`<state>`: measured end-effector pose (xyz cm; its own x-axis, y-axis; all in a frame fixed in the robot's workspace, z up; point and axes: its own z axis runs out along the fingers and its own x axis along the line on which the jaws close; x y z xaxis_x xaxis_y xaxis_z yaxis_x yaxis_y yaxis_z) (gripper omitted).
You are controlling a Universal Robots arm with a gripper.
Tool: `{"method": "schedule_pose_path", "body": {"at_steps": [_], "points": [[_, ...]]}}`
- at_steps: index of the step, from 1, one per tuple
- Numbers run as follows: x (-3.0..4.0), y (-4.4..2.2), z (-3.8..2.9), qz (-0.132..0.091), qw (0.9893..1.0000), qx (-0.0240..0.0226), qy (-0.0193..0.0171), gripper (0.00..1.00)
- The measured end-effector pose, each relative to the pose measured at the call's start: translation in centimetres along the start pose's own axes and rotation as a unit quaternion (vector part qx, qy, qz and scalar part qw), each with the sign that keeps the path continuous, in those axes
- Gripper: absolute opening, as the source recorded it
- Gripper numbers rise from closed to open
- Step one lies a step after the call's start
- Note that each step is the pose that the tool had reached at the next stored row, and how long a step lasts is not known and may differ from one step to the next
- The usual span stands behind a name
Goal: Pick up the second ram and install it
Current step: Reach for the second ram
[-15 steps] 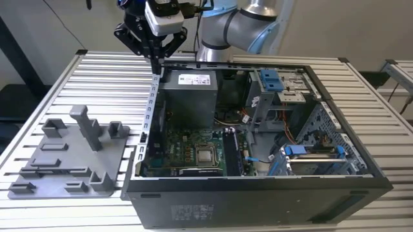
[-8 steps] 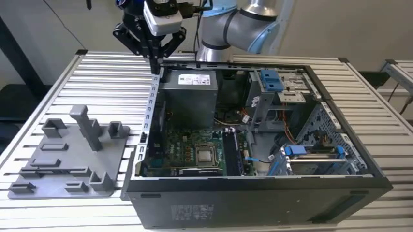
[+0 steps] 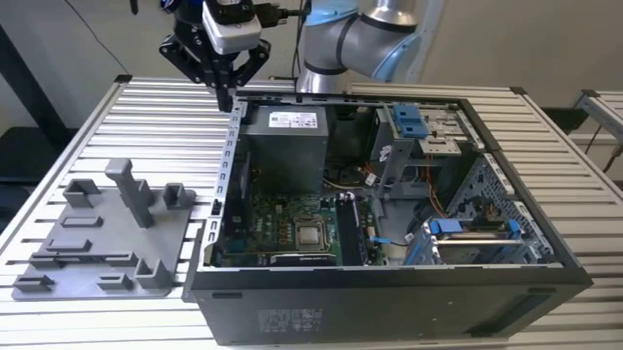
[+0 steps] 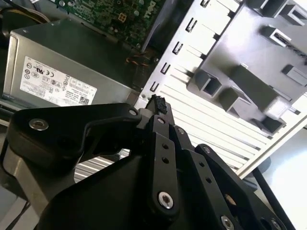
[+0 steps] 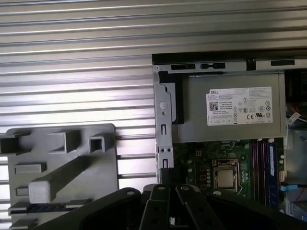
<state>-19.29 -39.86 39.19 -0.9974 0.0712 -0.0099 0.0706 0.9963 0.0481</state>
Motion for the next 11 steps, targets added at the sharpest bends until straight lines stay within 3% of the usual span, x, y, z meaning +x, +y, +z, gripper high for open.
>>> {"method": "schedule_pose_path", "body": {"at_steps": [11], "points": [[2.23,-0.16,-0.03,0.000,1.0000,0.0000,0.0000,0.11]]}}
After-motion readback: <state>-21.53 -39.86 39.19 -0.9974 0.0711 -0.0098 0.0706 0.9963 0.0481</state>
